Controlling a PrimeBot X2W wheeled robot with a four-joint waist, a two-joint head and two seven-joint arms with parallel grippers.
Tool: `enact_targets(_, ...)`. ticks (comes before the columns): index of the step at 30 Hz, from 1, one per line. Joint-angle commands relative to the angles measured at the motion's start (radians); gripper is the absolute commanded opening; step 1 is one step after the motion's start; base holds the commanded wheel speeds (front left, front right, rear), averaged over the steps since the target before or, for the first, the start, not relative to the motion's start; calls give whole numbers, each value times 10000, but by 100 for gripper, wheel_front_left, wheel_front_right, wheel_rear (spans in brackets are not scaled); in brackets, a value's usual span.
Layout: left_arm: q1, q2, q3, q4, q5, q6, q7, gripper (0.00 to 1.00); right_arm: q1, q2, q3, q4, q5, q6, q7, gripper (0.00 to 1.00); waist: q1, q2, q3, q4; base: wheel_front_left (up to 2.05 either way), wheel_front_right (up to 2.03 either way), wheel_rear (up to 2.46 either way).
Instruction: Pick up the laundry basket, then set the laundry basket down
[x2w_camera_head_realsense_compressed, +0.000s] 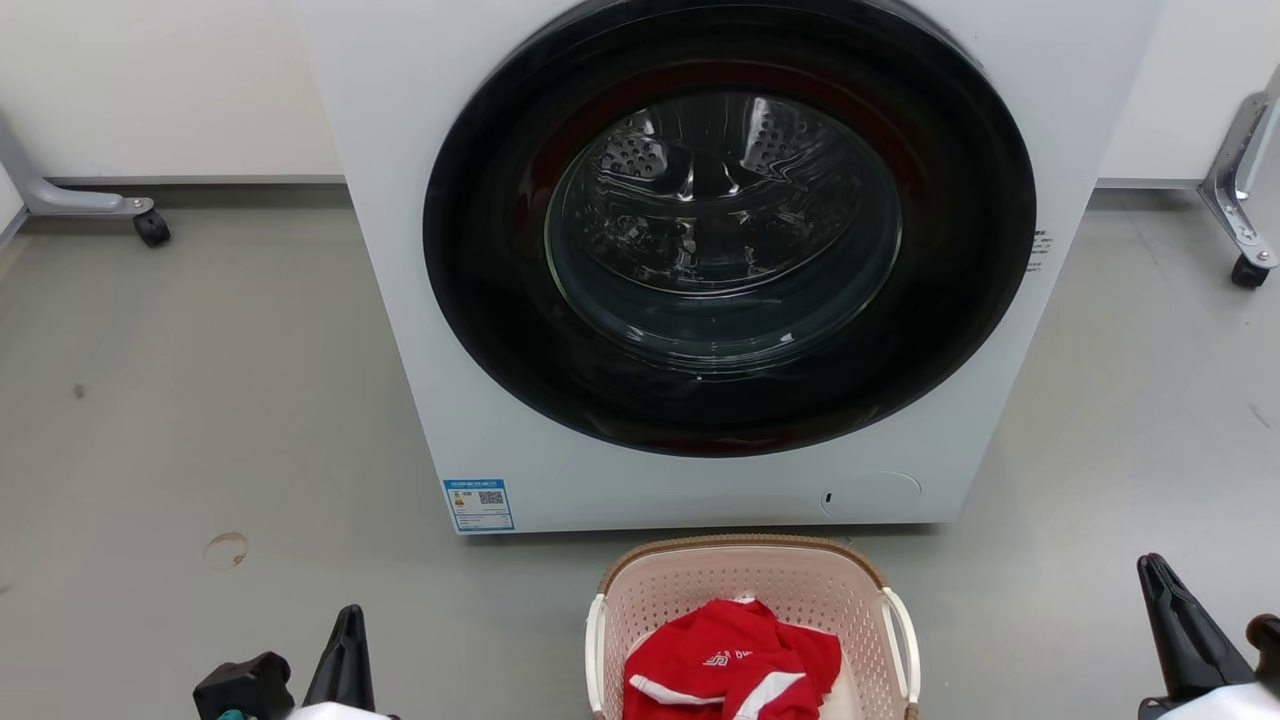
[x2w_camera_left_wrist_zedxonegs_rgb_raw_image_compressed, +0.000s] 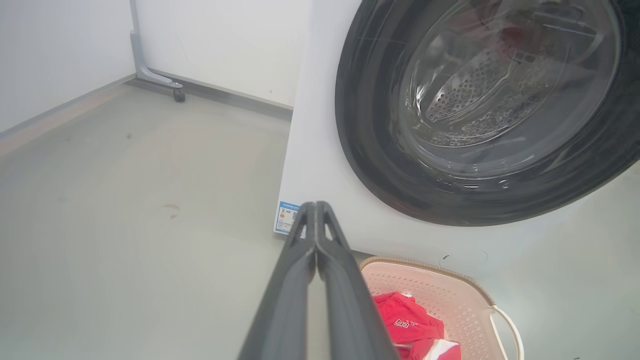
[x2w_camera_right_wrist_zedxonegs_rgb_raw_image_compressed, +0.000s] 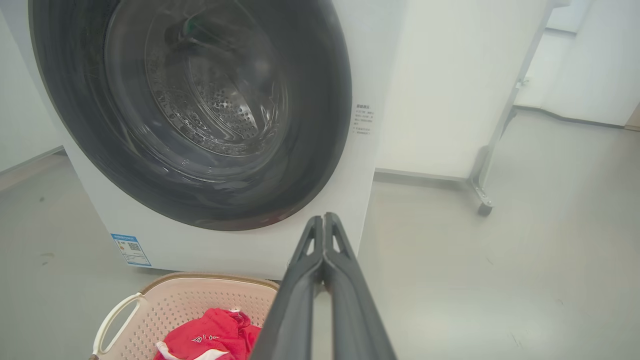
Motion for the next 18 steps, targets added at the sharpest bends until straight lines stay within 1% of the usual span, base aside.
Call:
enact_targets(1,-362,41,206,-255,-234,-103,77,0,-341,-260,-128,-213,312,4,66,0,20,-1,1,-6,0,0,0)
enact_targets(5,-394,-12,343,-250,-568,-211,175,0,-418,-244,-168,-169,762,6,161,0,0,-1,44,-23,0,0,0)
enact_targets(18,-499,-173,760,-229,-1569,-537,470,0,-653,-193,-293,-48,2114,10,451,0,-1,-1,118,-72,0,0,0)
